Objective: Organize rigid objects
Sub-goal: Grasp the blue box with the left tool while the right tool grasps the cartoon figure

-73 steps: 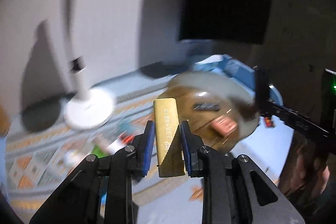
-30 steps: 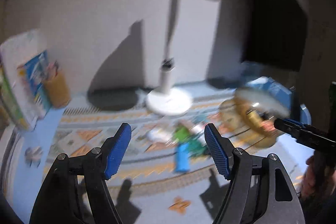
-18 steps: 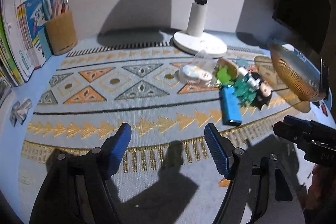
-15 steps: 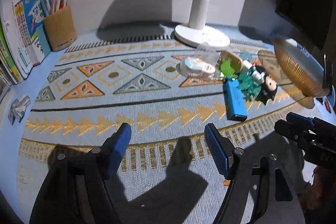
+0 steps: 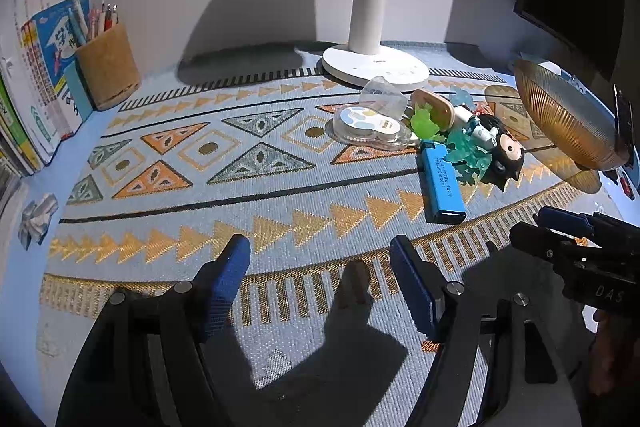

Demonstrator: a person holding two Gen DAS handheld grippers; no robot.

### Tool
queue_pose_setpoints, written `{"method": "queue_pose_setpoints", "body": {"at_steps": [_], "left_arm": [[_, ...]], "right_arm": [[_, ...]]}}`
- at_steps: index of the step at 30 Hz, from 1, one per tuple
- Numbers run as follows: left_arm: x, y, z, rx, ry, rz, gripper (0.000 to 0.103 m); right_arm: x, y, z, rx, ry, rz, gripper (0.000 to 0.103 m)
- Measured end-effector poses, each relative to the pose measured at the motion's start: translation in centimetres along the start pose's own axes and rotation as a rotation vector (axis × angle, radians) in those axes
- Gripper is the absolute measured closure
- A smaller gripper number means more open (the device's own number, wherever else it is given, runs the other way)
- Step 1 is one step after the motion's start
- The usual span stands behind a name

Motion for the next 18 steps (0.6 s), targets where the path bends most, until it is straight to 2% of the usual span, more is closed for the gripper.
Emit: {"method": "queue_pose_setpoints", "body": {"at_steps": [5, 8, 14, 18], "left_arm": [[0.0, -0.2, 0.7, -0.024, -0.005, -0.016, 0.032], [-0.3, -0.9, 2.7, -0.037, 0.047, -0.038, 0.032], [-3.1, -2.3, 6.1, -0.031, 0.165, -0.100, 0.033], [-4.9, -2.6, 7.2, 0.017, 0.233, -0.157, 0.037]], "right_arm": [[0.2, -0.3, 0.7, -0.064, -0.055, -0.016, 0.039], [0.2, -1.2, 1.4, -0.098, -0.067, -0.042, 0.039], [-0.2, -4.7, 2.9, -0.067, -0.020, -0.012, 0.039], [-1.8, -5.5, 3.6, -0.106, -0.060, -0.035, 0.039]]}}
Point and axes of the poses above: each gripper's, at about its wrist camera, not at the fingertips, and x roughly against the way its jaws point, z to its right, y to its underside, the point moved 7 cm from there along -x, roughly the way its jaws point, and after that the axes turned 11 degrees about z, right-handed, at the moved point
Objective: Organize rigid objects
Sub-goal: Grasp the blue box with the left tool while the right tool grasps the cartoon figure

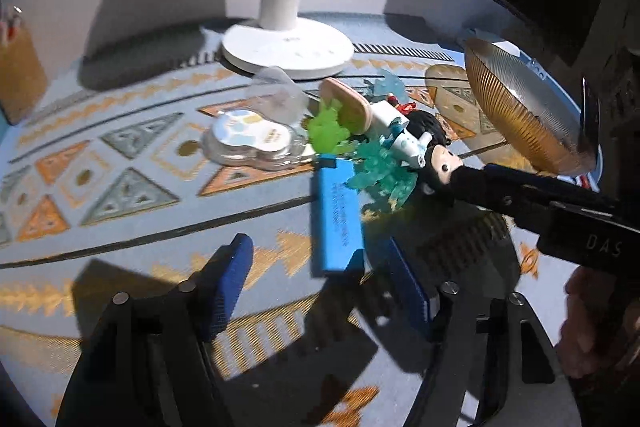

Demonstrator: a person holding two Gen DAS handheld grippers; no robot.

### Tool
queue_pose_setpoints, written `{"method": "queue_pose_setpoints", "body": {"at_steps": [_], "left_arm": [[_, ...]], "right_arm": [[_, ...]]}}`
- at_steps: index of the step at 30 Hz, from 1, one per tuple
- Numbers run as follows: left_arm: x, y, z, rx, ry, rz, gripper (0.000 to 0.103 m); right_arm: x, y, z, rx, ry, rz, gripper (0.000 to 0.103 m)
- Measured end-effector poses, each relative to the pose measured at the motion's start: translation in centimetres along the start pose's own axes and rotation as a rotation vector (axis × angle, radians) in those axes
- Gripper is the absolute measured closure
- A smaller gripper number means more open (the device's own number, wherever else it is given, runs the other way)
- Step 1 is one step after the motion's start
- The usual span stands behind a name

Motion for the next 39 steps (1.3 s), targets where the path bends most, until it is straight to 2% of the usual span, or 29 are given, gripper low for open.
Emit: {"method": "queue_pose_setpoints", "body": {"at_steps": [4, 5, 7, 9, 10, 11, 12, 16, 20, 24, 27, 30, 33, 35, 36, 37, 39], "left_arm": [[-0.6, 0.0, 0.7, -0.025, 0.011, -0.016, 0.037], [-0.8, 0.0, 1.0, -0.036, 0.011, -0.017, 0.038], [-1.2, 0.0, 1.6, -0.056, 0.006, -0.027, 0.052], [-1.6, -0.1, 1.8, -0.086, -0.016, -0.023, 0.059], [-1.6, -0.1, 2.0, -0.101, -0.022, -0.022, 0.069], [-1.6, 0.0, 2.1, -0.111, -0.024, -0.019, 0.076], [-1.4, 0.0, 2.1, -0.117, -0.031, -0.015, 0.081], [-0.1, 0.1, 1.9, -0.097, -0.025, 0.010, 0.081], [2.4, 0.7, 1.4, -0.087, -0.031, 0.046, 0.081], [4.1, 2.4, 0.3, -0.043, -0.033, 0.037, 0.081], [5.2, 3.6, -0.3, -0.008, -0.033, 0.039, 0.082], [5.8, 4.4, -0.4, 0.010, -0.033, 0.030, 0.081], [6.0, 5.0, -0.4, 0.002, -0.049, 0.028, 0.081], [6.0, 5.1, -0.3, -0.011, -0.071, 0.025, 0.081], [5.9, 5.2, -0.4, -0.015, -0.074, 0.021, 0.079], [5.9, 5.3, -0.3, -0.015, -0.076, 0.019, 0.067], [5.8, 5.4, -0.3, -0.014, -0.074, 0.024, 0.064]], "right_arm": [[-1.6, -0.1, 0.4, -0.047, -0.031, -0.023, 0.041], [-1.9, 0.0, 0.4, -0.055, -0.040, -0.029, 0.047], [-2.5, 0.1, 0.3, -0.077, -0.073, -0.046, 0.053], [-2.5, 0.2, 0.2, -0.080, -0.072, -0.041, 0.054], [-2.5, 0.2, 0.2, -0.076, -0.070, -0.039, 0.055], [-2.3, 0.2, 0.3, -0.069, -0.059, -0.032, 0.063], [-2.2, 0.2, 0.4, -0.066, -0.053, -0.029, 0.063], [-1.0, 0.3, 1.6, -0.157, -0.093, -0.007, 0.063], [1.8, 1.1, 2.2, -0.206, -0.119, 0.021, 0.063], [4.6, 3.5, 2.4, -0.202, -0.103, 0.003, 0.063], [5.8, 5.3, 2.3, -0.153, -0.052, -0.010, 0.063], [5.9, 6.2, 2.1, -0.104, -0.011, -0.028, 0.062], [5.9, 6.4, 1.8, -0.102, -0.031, -0.025, 0.063], [5.9, 6.3, 1.5, -0.076, -0.014, -0.029, 0.062], [6.0, 6.5, 1.4, -0.063, -0.006, -0.034, 0.058], [6.0, 6.5, 1.3, -0.050, 0.003, -0.036, 0.056], [6.3, 6.6, 1.2, -0.029, 0.011, -0.025, 0.042]]}}
Point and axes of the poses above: each gripper's, at about its wrist camera, not at the fingertips, and x roughly against the way its jaws point, z to its right, y to its underside, the point moved 7 cm from there along -x, roughly the way its jaws point, and after that the axes turned 11 degrees about z, right-handed, at the moved point
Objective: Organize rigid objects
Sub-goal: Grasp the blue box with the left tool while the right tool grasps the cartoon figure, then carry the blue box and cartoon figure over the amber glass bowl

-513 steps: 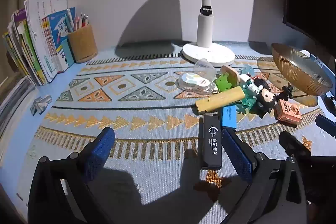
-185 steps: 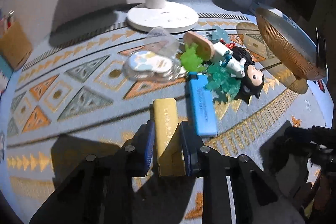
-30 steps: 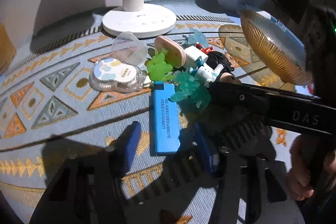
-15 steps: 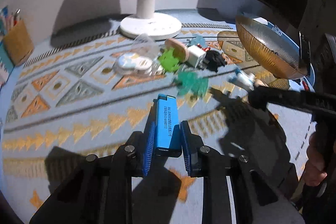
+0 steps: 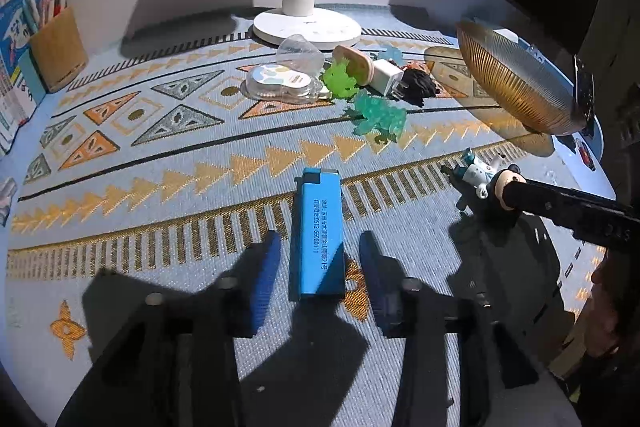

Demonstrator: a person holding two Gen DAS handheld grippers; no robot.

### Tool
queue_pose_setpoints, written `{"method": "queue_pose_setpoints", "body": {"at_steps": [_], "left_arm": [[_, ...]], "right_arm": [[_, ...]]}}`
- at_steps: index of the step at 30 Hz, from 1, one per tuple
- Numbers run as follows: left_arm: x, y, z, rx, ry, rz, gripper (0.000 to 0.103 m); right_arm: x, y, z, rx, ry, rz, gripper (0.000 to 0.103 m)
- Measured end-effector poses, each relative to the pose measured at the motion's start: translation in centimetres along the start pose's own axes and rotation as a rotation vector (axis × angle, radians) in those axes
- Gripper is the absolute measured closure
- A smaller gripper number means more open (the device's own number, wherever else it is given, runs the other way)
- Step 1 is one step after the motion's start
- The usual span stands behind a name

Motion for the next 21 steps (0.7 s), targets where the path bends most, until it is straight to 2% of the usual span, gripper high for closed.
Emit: {"method": "queue_pose_setpoints", "body": {"at_steps": [1, 4, 8, 14, 16, 17, 18, 20, 21], "left_arm": [[-0.1, 0.1, 0.0, 0.002, 0.004, -0.004, 0.064], [-0.9, 0.4, 0.1, 0.011, 0.011, -0.023, 0.064], [-1.1, 0.2, 0.7, -0.007, -0.001, -0.009, 0.064], [-1.4, 0.0, 1.0, -0.022, -0.012, 0.007, 0.065], [-1.4, 0.0, 1.0, -0.036, -0.034, 0.013, 0.075], [-1.4, 0.0, 1.0, -0.036, -0.038, 0.015, 0.076], [-1.4, 0.0, 1.1, -0.033, -0.034, 0.017, 0.082], [-1.3, 0.0, 1.2, -0.022, -0.015, 0.018, 0.082], [-1.1, 0.0, 1.2, -0.020, -0.015, 0.025, 0.082]], "right_arm": [[0.1, 0.0, 0.0, 0.012, 0.004, 0.006, 0.039], [0.1, 0.3, -0.3, 0.039, 0.007, -0.002, 0.039], [-0.6, 0.9, -0.4, 0.063, 0.028, -0.018, 0.039], [-1.6, 0.5, -0.6, 0.116, 0.083, 0.009, 0.039], [-1.7, 0.4, -0.7, 0.130, 0.088, 0.017, 0.039], [-1.7, 0.4, -0.8, 0.148, 0.099, 0.028, 0.040], [-1.7, 0.4, -1.0, 0.167, 0.112, 0.039, 0.047], [-1.8, 0.3, -1.1, 0.198, 0.137, 0.044, 0.055], [-1.7, 0.3, -1.2, 0.210, 0.144, 0.046, 0.055]]}}
Point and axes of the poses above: each gripper's, at about its wrist camera, not at the fingertips, and x roughly against the way its jaws point, z to its right, y to its underside, the point moved 7 cm from there along -x, roughly the way its jaws point, and after that the axes turned 11 degrees about z, right-handed, at the moved point
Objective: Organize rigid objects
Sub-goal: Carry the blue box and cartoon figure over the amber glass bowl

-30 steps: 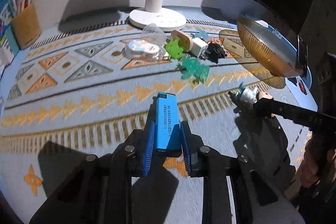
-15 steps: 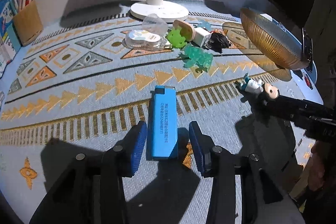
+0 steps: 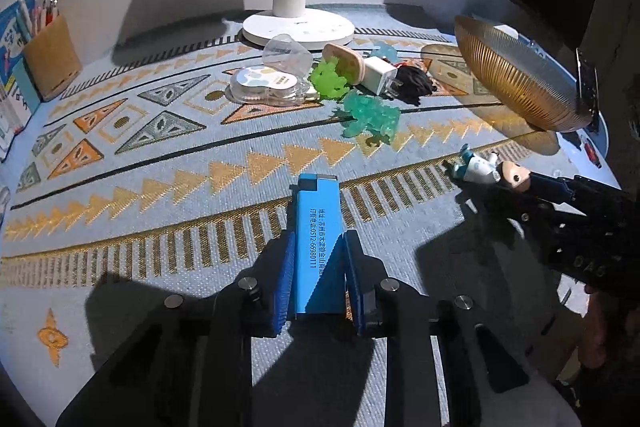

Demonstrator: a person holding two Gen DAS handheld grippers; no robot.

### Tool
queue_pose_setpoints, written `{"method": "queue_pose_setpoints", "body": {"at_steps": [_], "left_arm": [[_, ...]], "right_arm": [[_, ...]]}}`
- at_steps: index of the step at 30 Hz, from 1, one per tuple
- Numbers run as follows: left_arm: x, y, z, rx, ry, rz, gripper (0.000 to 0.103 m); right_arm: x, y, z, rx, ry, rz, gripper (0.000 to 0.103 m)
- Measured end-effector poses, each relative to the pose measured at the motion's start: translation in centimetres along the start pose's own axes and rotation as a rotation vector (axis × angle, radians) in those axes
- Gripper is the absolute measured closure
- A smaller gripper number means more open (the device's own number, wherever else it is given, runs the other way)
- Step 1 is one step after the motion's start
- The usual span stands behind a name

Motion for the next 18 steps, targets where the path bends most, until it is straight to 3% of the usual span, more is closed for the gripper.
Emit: {"method": "queue_pose_setpoints", "body": {"at_steps": [6, 11, 14, 18], "left_arm": [[2.4, -1.5, 0.9, 0.014, 0.040, 0.077, 0.082], [4.7, -4.4, 2.5, -0.020, 0.053, 0.146, 0.082], [6.1, -7.1, 4.2, -0.050, 0.082, 0.198, 0.082], [7.4, -11.8, 7.2, -0.094, 0.127, 0.276, 0.082]], "right_arm": [[1.6, -1.0, 0.0, -0.037, -0.034, 0.042, 0.055], [5.2, -3.7, 1.2, -0.065, -0.017, 0.139, 0.055], [8.7, -6.3, 3.8, -0.087, 0.040, 0.228, 0.055], [13.0, -9.7, 9.3, -0.144, 0.176, 0.321, 0.055]]}}
Point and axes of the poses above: each gripper's, at about its wrist camera, not at the fingertips, and x roughly against the way its jaws point, z to its right, y to its underside, the point moved 7 cm from there along -x, roughly the way its jaws point, and after that the axes turned 11 degrees about z, right-handed, at the moved point
